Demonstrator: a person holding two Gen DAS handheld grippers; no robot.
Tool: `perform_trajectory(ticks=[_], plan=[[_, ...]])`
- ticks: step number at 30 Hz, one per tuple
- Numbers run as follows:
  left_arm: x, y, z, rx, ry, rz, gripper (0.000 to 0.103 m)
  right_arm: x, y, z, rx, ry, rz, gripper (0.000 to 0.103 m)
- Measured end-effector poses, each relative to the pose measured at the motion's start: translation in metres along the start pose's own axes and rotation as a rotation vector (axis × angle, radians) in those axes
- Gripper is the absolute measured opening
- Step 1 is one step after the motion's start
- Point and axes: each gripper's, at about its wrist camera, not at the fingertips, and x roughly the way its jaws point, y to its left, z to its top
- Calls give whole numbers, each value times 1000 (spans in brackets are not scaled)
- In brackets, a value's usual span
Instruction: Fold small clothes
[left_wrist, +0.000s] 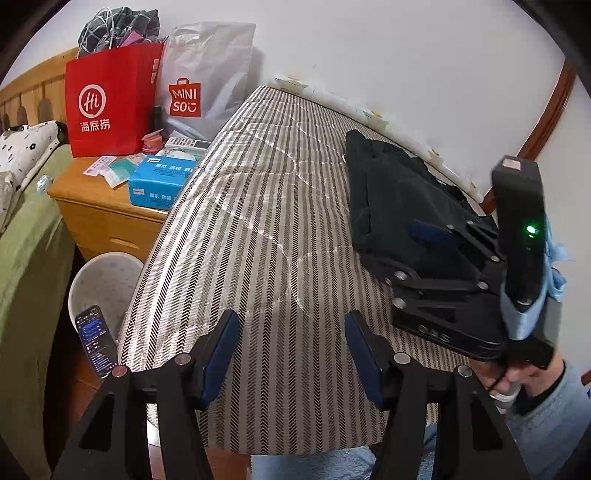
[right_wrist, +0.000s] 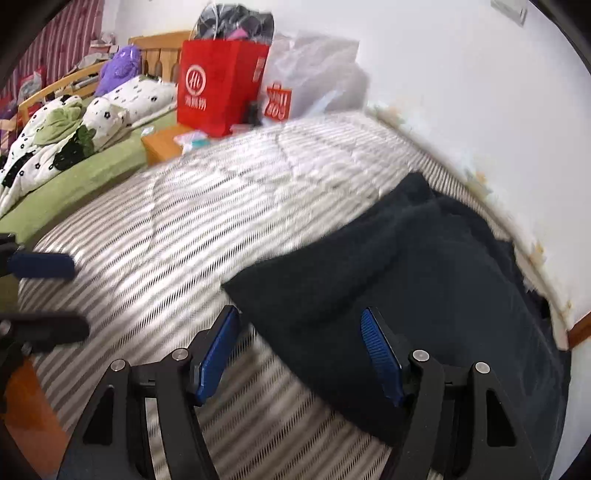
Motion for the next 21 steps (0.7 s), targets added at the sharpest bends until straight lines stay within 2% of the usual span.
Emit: perform_trajectory(ticks=[2,3,4,6,10,15,18,21], plan=[[1,0,1,-9,0,-2,58,4,-2,6,15,-22,-26,46],[1,0,1,-10,0,0,58,7,-4,7,27,-28,-57,31],[2,-1,2,-10,-1,6,58,9,-4,9,35,-34,-71,25],[3,-4,3,-5,0,20,58,5,-14,10,73,-55,-39,20],[9,-21,7,25,17,49,58,-32,-54,10,219,-164,19,14],[17,-62,19,87,22,50,58,-93,-125,-4,373,-295,-12,12],[22,-92,26,121,10,31,58,-128,-179,-33,496,-353,-30,12],[31,-130,31,158,2,-24,58,-157,-239,-85,652,-401,-17,12]])
